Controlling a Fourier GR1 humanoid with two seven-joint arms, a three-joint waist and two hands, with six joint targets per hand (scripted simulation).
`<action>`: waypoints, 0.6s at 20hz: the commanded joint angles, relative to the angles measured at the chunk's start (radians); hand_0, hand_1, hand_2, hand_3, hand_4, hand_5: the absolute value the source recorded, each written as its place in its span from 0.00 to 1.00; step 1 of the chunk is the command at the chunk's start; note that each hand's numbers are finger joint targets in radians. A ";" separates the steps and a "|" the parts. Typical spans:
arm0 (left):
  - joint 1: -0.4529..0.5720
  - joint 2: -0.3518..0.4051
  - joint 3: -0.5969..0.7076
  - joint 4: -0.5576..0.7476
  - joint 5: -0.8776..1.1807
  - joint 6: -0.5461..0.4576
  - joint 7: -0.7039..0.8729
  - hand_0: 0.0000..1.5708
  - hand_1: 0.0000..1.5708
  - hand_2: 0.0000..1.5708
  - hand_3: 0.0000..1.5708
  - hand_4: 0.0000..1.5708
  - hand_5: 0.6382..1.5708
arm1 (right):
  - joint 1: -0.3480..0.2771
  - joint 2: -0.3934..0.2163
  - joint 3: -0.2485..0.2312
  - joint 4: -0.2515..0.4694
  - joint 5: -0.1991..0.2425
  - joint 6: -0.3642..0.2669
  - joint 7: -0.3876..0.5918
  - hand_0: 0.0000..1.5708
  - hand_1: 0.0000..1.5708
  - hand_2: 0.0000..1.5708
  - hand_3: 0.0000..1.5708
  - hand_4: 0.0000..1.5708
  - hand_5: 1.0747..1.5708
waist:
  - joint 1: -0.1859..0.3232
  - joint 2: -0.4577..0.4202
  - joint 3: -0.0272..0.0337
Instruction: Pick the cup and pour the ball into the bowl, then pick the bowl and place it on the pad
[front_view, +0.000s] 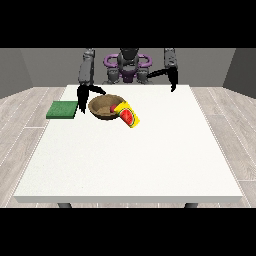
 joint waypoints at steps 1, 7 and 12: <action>0.039 0.032 0.045 0.007 0.020 -0.032 -0.087 0.00 0.00 0.00 0.00 0.00 0.99 | -0.036 0.004 0.018 0.077 0.014 -0.023 -0.041 0.00 0.00 0.00 0.00 0.14 0.99 | -0.016 0.023 0.0004; 0.018 0.032 0.022 -0.111 0.012 -0.064 0.049 0.00 0.00 0.00 0.00 0.00 0.99 | -0.087 -0.040 -0.014 0.250 -0.002 0.004 -0.157 0.00 0.00 0.00 0.00 0.06 0.99 | 0.019 0.038 0.0010; 0.108 0.065 0.032 -0.127 0.011 -0.106 0.004 0.00 0.00 0.00 0.00 0.00 0.99 | -0.110 -0.002 -0.013 0.290 -0.029 -0.014 -0.146 0.00 0.00 0.00 0.00 0.09 0.99 | 0.025 0.005 0.0006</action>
